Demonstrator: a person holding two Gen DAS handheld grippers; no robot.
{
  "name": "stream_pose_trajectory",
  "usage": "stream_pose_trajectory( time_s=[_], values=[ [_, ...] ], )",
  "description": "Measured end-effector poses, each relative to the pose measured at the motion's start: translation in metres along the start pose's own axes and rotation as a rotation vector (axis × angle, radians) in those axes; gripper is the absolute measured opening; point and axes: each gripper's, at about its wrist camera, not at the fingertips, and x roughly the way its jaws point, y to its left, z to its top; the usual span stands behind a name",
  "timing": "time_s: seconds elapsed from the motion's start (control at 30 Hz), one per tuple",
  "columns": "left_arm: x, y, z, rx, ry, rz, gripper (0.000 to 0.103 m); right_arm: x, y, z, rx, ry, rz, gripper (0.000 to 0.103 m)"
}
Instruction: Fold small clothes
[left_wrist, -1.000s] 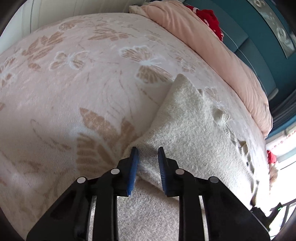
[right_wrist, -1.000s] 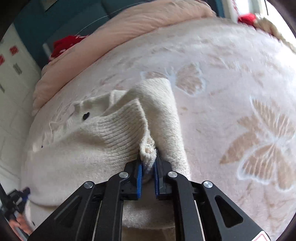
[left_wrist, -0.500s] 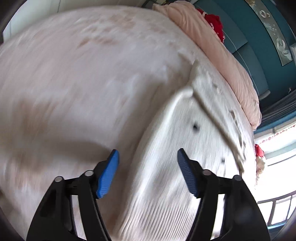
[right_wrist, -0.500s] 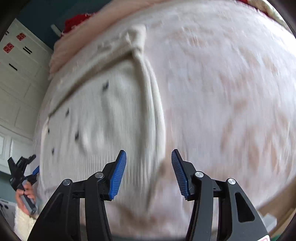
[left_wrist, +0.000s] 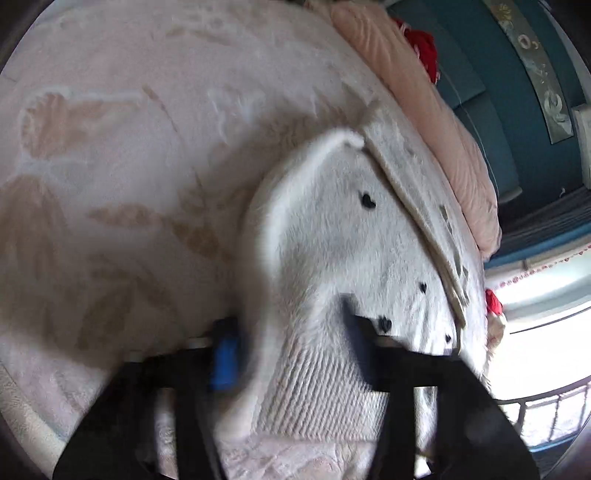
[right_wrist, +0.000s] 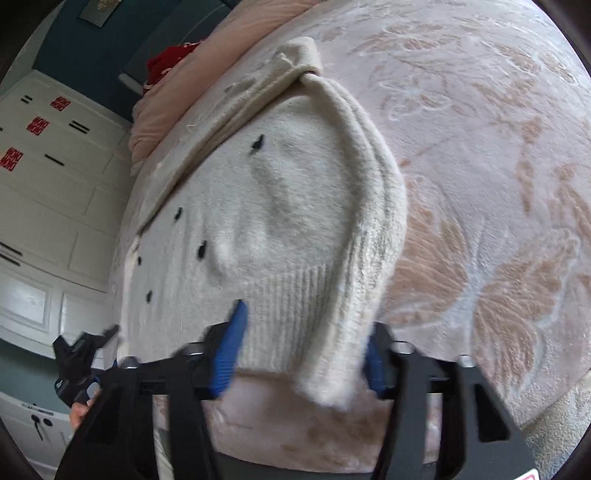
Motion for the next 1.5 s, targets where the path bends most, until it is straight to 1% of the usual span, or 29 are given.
stream_pose_trajectory(
  time_s=[0.03,0.07,0.2,0.27,0.37,0.4,0.47,0.5,0.57,0.67,0.7,0.77,0.83,0.9,0.97,1.0,1.03,1.07,1.1,1.13,1.17,1.2,1.23,1.27,1.33,1.37,1.4,1.43,1.5],
  values=[
    [0.000,0.002,0.001,-0.015,0.027,-0.008,0.008,-0.003,0.001,0.001,0.000,0.009,0.011,0.010],
    [-0.002,0.002,0.000,-0.021,0.031,-0.013,0.008,-0.008,0.002,0.002,0.005,0.002,0.018,0.009],
    [-0.039,-0.009,-0.005,0.056,-0.018,-0.028,0.006,-0.049,0.017,0.003,-0.073,-0.075,0.055,0.008],
    [-0.059,-0.013,-0.011,0.092,-0.012,-0.050,0.006,-0.068,0.021,-0.001,-0.117,-0.079,0.058,0.007],
    [-0.077,-0.015,-0.022,0.121,0.020,-0.062,0.006,-0.090,0.026,-0.012,-0.193,-0.055,0.029,0.007],
    [-0.085,-0.014,-0.028,0.133,0.036,-0.055,0.006,-0.096,0.025,-0.016,-0.210,-0.034,0.025,0.007],
    [-0.097,-0.010,-0.042,0.156,0.072,-0.034,0.006,-0.103,0.022,-0.034,-0.257,0.040,0.011,0.007],
    [-0.105,-0.005,-0.053,0.174,0.109,-0.022,0.006,-0.106,0.022,-0.046,-0.299,0.093,-0.008,0.007],
    [-0.115,0.002,-0.067,0.190,0.153,-0.001,0.006,-0.110,0.016,-0.074,-0.359,0.191,-0.035,0.007],
    [-0.135,0.016,-0.106,0.239,0.254,0.053,0.006,-0.120,0.008,-0.110,-0.393,0.297,-0.038,0.007],
    [-0.142,0.018,-0.117,0.265,0.275,0.063,0.006,-0.125,0.006,-0.120,-0.403,0.318,-0.036,0.007],
    [-0.154,0.020,-0.133,0.281,0.293,0.065,0.006,-0.135,0.002,-0.138,-0.399,0.353,-0.019,0.007],
    [-0.162,0.022,-0.143,0.255,0.306,0.054,0.006,-0.143,0.001,-0.149,-0.390,0.379,0.003,0.007],
    [-0.168,0.020,-0.145,0.220,0.315,0.038,0.006,-0.152,0.006,-0.151,-0.407,0.378,0.014,0.007],
    [-0.171,0.010,-0.131,0.195,0.297,0.007,0.006,-0.163,0.014,-0.136,-0.424,0.326,0.023,0.007],
    [-0.170,0.005,-0.115,0.181,0.282,-0.012,0.006,-0.171,0.019,-0.118,-0.421,0.268,0.041,0.007],
    [-0.167,-0.006,-0.098,0.168,0.249,-0.042,0.006,-0.181,0.025,-0.103,-0.421,0.202,0.057,0.007],
    [-0.166,-0.013,-0.087,0.172,0.226,-0.055,0.006,-0.185,0.029,-0.084,-0.421,0.149,0.068,0.007],
    [-0.163,-0.028,-0.064,0.191,0.171,-0.067,0.006,-0.190,0.032,-0.061,-0.420,0.085,0.075,0.007],
    [-0.159,-0.041,-0.048,0.207,0.130,-0.078,0.006,-0.192,0.036,-0.031,-0.409,0.014,0.094,0.007],
    [-0.153,-0.059,-0.024,0.220,0.074,-0.098,0.006,-0.191,0.040,-0.009,-0.394,-0.035,0.114,0.007],
    [-0.148,-0.070,-0.011,0.229,0.043,-0.108,0.006,-0.186,0.042,0.021,-0.376,-0.090,0.123,0.007],
    [-0.140,-0.082,0.007,0.236,0.006,-0.117,0.006,-0.182,0.050,0.035,-0.360,-0.123,0.125,0.007],
    [-0.133,-0.092,0.021,0.237,-0.029,-0.120,0.006,-0.170,0.049,0.061,-0.328,-0.145,0.139,0.007],
    [-0.101,-0.123,0.053,0.261,-0.069,-0.121,0.006,-0.139,0.048,0.103,-0.259,-0.163,0.145,0.007],
    [-0.081,-0.136,0.066,0.271,-0.099,-0.091,0.006,-0.122,0.045,0.122,-0.231,-0.164,0.135,0.007],
    [-0.064,-0.143,0.074,0.267,-0.101,-0.076,0.006,-0.099,0.042,0.143,-0.199,-0.170,0.109,0.008],
    [-0.036,-0.149,0.086,0.251,-0.092,-0.053,0.006,-0.081,0.039,0.153,-0.179,-0.158,0.096,0.008],
    [0.007,-0.152,0.101,0.208,-0.085,0.001,0.007,-0.035,0.030,0.176,-0.119,-0.128,0.041,0.010]
  ],
)
